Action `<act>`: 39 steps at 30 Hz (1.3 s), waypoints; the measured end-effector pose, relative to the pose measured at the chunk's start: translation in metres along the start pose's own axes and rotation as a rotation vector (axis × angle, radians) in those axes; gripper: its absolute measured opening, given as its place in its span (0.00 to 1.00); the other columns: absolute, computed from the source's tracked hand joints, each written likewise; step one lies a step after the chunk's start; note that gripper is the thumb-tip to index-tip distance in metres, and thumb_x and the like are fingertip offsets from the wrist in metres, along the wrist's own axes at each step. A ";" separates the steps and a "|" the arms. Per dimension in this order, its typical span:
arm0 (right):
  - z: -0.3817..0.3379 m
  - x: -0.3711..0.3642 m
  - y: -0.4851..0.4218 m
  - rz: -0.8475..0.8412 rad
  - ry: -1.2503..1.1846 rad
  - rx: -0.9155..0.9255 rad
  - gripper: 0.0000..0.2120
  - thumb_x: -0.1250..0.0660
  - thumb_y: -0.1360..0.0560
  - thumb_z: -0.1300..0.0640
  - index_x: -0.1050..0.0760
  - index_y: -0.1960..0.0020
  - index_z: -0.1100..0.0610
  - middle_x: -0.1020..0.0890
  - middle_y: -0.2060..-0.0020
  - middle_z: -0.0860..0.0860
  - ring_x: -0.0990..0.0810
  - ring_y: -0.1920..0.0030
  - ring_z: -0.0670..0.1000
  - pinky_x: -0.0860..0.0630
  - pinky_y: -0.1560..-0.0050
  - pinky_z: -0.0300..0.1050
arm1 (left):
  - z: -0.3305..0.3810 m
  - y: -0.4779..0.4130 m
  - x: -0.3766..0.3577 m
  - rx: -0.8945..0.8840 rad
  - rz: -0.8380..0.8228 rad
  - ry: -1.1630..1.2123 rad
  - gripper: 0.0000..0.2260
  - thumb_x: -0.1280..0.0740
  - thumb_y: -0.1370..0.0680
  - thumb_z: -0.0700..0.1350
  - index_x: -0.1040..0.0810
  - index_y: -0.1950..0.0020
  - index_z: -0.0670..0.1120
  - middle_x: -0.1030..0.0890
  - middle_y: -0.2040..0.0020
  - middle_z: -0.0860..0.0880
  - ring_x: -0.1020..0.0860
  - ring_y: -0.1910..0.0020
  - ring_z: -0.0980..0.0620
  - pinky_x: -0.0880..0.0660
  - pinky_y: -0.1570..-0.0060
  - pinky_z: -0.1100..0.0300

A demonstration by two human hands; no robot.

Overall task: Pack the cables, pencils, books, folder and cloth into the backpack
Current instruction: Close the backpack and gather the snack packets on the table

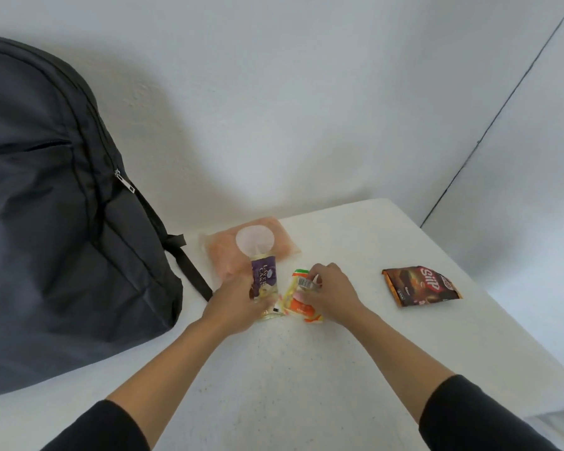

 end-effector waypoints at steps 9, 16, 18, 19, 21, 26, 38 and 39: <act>-0.063 0.034 0.021 0.062 -0.478 0.139 0.22 0.19 0.34 0.60 0.29 0.49 0.49 0.16 0.56 0.53 0.18 0.58 0.53 0.19 0.60 0.46 | 0.018 0.044 0.085 -0.070 0.214 0.112 0.15 0.32 0.18 0.51 0.29 0.33 0.56 0.17 0.47 0.58 0.22 0.59 0.58 0.26 0.57 0.61; -0.165 0.034 0.044 -0.092 -0.897 0.257 0.15 0.20 0.30 0.63 0.19 0.47 0.54 0.14 0.51 0.53 0.13 0.52 0.53 0.17 0.56 0.49 | 0.027 0.128 0.189 -0.218 0.639 0.141 0.08 0.36 0.18 0.52 0.27 0.39 0.55 0.18 0.48 0.65 0.19 0.50 0.61 0.24 0.57 0.70; -0.197 0.032 0.053 -0.141 -0.965 0.326 0.12 0.23 0.27 0.64 0.19 0.45 0.56 0.13 0.51 0.54 0.13 0.50 0.55 0.16 0.52 0.53 | 0.022 0.150 0.221 -0.245 0.756 0.097 0.08 0.37 0.17 0.51 0.28 0.38 0.53 0.18 0.46 0.61 0.18 0.51 0.58 0.23 0.56 0.66; -0.211 0.034 0.057 -0.148 -0.999 0.365 0.11 0.24 0.26 0.64 0.19 0.45 0.58 0.13 0.51 0.55 0.13 0.50 0.55 0.16 0.50 0.54 | 0.020 0.158 0.235 -0.258 0.801 0.062 0.08 0.38 0.16 0.51 0.29 0.38 0.53 0.18 0.46 0.62 0.19 0.51 0.59 0.24 0.57 0.68; -0.245 0.038 0.066 -0.153 -1.037 0.463 0.12 0.24 0.25 0.63 0.20 0.43 0.60 0.13 0.50 0.55 0.13 0.49 0.55 0.16 0.49 0.54 | 0.013 0.174 0.265 -0.253 0.888 -0.029 0.08 0.38 0.16 0.50 0.31 0.38 0.52 0.20 0.47 0.65 0.20 0.52 0.64 0.27 0.58 0.75; -0.324 0.051 0.072 -0.033 -1.034 0.673 0.10 0.27 0.22 0.61 0.24 0.43 0.61 0.15 0.48 0.56 0.13 0.48 0.54 0.15 0.51 0.51 | -0.001 0.190 0.331 -0.195 1.026 -0.182 0.12 0.40 0.15 0.47 0.31 0.32 0.46 0.20 0.46 0.53 0.22 0.58 0.52 0.28 0.60 0.63; -0.409 0.031 0.050 0.123 -0.319 0.925 0.11 0.38 0.18 0.64 0.30 0.39 0.51 0.21 0.50 0.47 0.23 0.56 0.40 0.29 0.65 0.28 | -0.034 0.171 0.383 -0.050 0.470 -0.467 0.05 0.40 0.15 0.46 0.31 0.43 0.57 0.23 0.63 0.56 0.27 0.69 0.55 0.32 0.68 0.61; -0.410 0.028 0.051 0.112 -0.239 0.942 0.12 0.38 0.17 0.64 0.30 0.38 0.51 0.20 0.50 0.48 0.23 0.56 0.42 0.29 0.64 0.31 | -0.038 0.172 0.385 -0.032 0.410 -0.457 0.06 0.39 0.15 0.46 0.30 0.47 0.58 0.23 0.65 0.57 0.28 0.70 0.55 0.33 0.69 0.63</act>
Point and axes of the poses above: each hand's wrist, its own y-axis away from the middle knuckle, its own x-axis out of the back of the hand, z = x × y, the point moved 3 cm from there along -y, towards the middle knuckle
